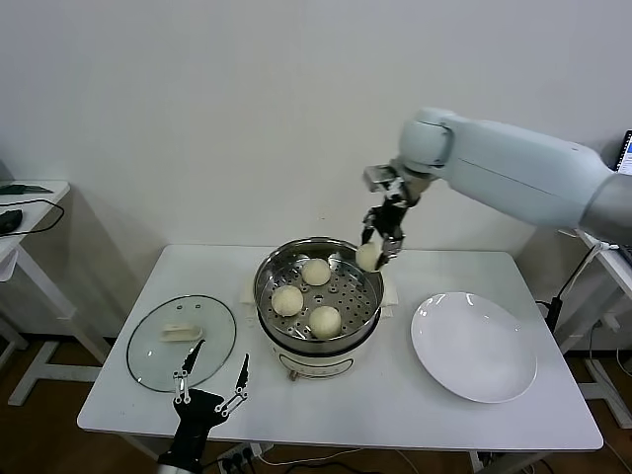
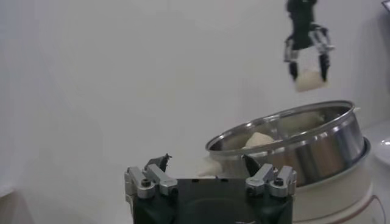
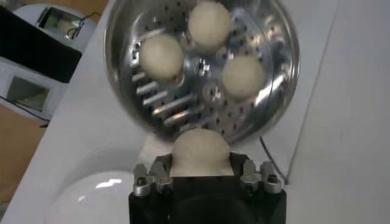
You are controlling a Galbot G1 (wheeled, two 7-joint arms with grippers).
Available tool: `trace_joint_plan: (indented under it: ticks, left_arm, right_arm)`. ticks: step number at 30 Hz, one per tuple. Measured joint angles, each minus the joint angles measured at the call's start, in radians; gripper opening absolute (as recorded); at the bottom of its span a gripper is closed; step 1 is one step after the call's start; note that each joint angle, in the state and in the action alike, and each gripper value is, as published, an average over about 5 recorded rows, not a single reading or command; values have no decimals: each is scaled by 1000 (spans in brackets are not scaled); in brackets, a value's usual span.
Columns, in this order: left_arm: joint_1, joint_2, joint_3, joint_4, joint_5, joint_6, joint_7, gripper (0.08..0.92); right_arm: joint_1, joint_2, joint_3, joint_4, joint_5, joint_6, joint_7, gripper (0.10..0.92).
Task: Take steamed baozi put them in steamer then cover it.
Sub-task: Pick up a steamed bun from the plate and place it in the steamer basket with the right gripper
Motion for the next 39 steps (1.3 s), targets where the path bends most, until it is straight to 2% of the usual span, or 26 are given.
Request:
trace_joint_plan:
  ticks: [16,35,39]
  left_arm:
    - [0,0,-5,3,-5,-3,0,823]
    - [1,0,-14,2,-5,-8,-1,823]
    - [-3,-1,-16,2,-6,-9,-1,823]
  right_arm:
    - [-41,121,-100,-9,-9,-43,105,645]
    - [-108,162,-126,-40,-42,-58,141,647]
    - [-112,161,-122,-37,-43,-59,140,708]
